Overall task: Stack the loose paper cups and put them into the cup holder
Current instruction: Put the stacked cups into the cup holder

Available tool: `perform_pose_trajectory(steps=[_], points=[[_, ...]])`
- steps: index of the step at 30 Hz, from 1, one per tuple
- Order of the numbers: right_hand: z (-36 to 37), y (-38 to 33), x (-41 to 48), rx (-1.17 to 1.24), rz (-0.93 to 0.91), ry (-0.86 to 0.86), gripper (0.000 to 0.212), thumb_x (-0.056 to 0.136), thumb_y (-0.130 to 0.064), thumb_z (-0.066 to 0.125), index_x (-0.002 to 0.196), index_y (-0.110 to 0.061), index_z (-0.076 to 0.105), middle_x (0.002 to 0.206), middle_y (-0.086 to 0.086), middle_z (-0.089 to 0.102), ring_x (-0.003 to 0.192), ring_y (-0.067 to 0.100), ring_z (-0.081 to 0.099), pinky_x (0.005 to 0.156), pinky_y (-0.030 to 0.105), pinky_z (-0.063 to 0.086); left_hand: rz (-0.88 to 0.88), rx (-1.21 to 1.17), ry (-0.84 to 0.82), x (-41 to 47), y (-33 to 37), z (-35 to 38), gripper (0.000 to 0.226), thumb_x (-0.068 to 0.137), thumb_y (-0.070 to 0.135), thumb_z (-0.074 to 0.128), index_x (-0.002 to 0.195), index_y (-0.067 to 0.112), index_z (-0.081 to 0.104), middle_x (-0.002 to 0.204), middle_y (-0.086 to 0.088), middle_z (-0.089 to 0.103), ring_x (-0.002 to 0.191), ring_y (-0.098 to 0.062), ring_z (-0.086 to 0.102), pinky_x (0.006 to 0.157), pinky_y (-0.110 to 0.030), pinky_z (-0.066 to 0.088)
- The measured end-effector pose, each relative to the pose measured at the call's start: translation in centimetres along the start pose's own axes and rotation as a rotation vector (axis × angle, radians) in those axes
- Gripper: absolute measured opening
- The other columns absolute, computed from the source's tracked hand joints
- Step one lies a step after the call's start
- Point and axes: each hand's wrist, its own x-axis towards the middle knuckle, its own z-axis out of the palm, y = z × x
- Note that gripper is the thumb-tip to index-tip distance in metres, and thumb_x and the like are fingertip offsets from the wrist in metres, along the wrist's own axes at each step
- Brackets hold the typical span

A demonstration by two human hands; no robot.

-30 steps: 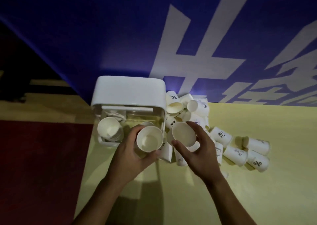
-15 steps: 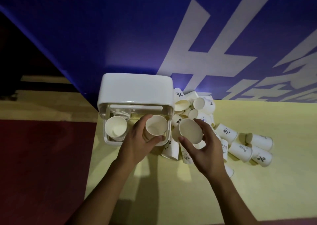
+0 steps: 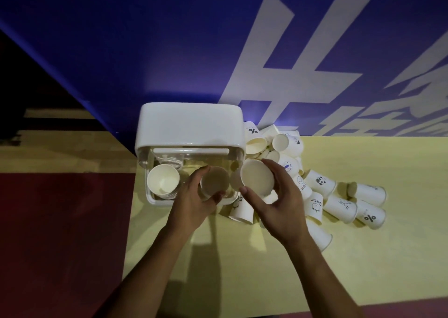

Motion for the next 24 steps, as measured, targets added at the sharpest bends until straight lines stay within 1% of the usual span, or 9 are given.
perform_pose_trajectory(steps=[2,4,6,7,9,12,16,19,24], points=[[1.1,-0.8,0.2,0.018,-0.042,-0.030,0.067,0.078,-0.046,0.086,0.133,-0.021,0.059,0.128,-0.013,0.065,0.120,0.006,0.060,0.097,0.024,0.051,0.035,-0.055,-0.007,0.0,0.3,-0.5,0.043,0.090,0.039,0.074,0.129,0.031,0.061,0.134,0.000,0.063,0.115,-0.020,0.064,0.093,-0.039,0.058],[2.4,-1.1,0.3,0.018,-0.079,-0.078,0.068,0.078,-0.043,0.087,0.134,-0.019,0.058,0.129,-0.011,0.064,0.120,0.007,0.061,0.097,0.024,0.050,-0.031,-0.317,-0.032,0.0,1.9,-1.6,0.022,0.104,0.021,0.054,0.122,0.021,0.067,0.136,-0.011,0.061,0.108,-0.026,0.068,0.077,-0.040,0.062],[3.6,-1.1,0.5,-0.002,-0.103,-0.126,0.068,0.078,-0.042,0.087,0.135,-0.020,0.057,0.129,-0.013,0.063,0.120,0.004,0.059,0.098,0.022,0.048,-0.007,-0.443,-0.096,-0.5,2.4,-1.8,0.029,0.104,0.021,0.047,0.128,0.020,0.064,0.135,-0.010,0.061,0.104,-0.024,0.070,0.074,-0.040,0.062],[4.0,-0.9,0.5,-0.016,-0.110,-0.142,0.067,0.079,-0.041,0.088,0.135,-0.020,0.057,0.128,-0.015,0.062,0.120,-0.001,0.057,0.098,0.018,0.046,0.023,-0.334,-0.092,-0.6,1.9,-1.8,0.034,0.102,0.025,0.052,0.135,0.023,0.059,0.137,-0.005,0.060,0.106,-0.020,0.068,0.079,-0.039,0.062],[4.8,-0.3,0.6,-0.044,-0.121,-0.162,0.066,0.078,-0.038,0.088,0.134,-0.021,0.057,0.124,-0.018,0.059,0.116,-0.012,0.053,0.096,0.009,0.040,0.093,-0.024,-0.177,-1.0,1.0,-1.7,0.071,0.090,0.038,0.074,0.152,0.032,0.040,0.145,0.009,0.050,0.121,-0.011,0.058,0.099,-0.035,0.053],[6.0,0.6,1.0,-0.091,-0.100,-0.197,0.069,0.078,-0.042,0.087,0.137,-0.022,0.055,0.127,-0.014,0.060,0.115,-0.006,0.055,0.096,0.013,0.043,-0.063,-0.076,-0.197,-1.1,0.4,-1.6,0.109,0.068,0.049,0.089,0.157,0.040,0.026,0.149,0.015,0.051,0.135,-0.008,0.052,0.111,-0.039,0.047],[7.6,2.3,1.9,-0.199,-0.076,-0.269,0.077,0.079,-0.047,0.084,0.144,-0.018,0.054,0.142,-0.005,0.057,0.129,0.013,0.053,0.105,0.024,0.044,-0.108,-0.193,-0.170,-1.3,0.4,-1.6,0.101,0.072,0.045,0.089,0.155,0.040,0.031,0.148,0.014,0.053,0.134,-0.009,0.053,0.111,-0.041,0.048],[8.0,3.1,2.0,-0.172,0.006,-0.336,0.083,0.081,-0.048,0.083,0.151,-0.024,0.047,0.148,-0.006,0.053,0.133,0.012,0.050,0.102,0.020,0.039,-0.107,-0.216,-0.180,-1.6,0.6,-1.6,0.092,0.078,0.033,0.087,0.154,0.039,0.034,0.148,0.006,0.054,0.132,-0.010,0.056,0.110,-0.042,0.049],[8.1,4.2,2.5,-0.173,0.052,-0.392,0.087,0.081,-0.047,0.082,0.155,-0.031,0.039,0.150,-0.005,0.052,0.134,0.012,0.050,0.106,0.023,0.040,-0.126,-0.328,-0.220,-1.7,0.1,-1.2,0.096,0.071,0.039,0.089,0.152,0.043,0.037,0.141,0.007,0.059,0.123,-0.007,0.064,0.104,-0.046,0.054]])
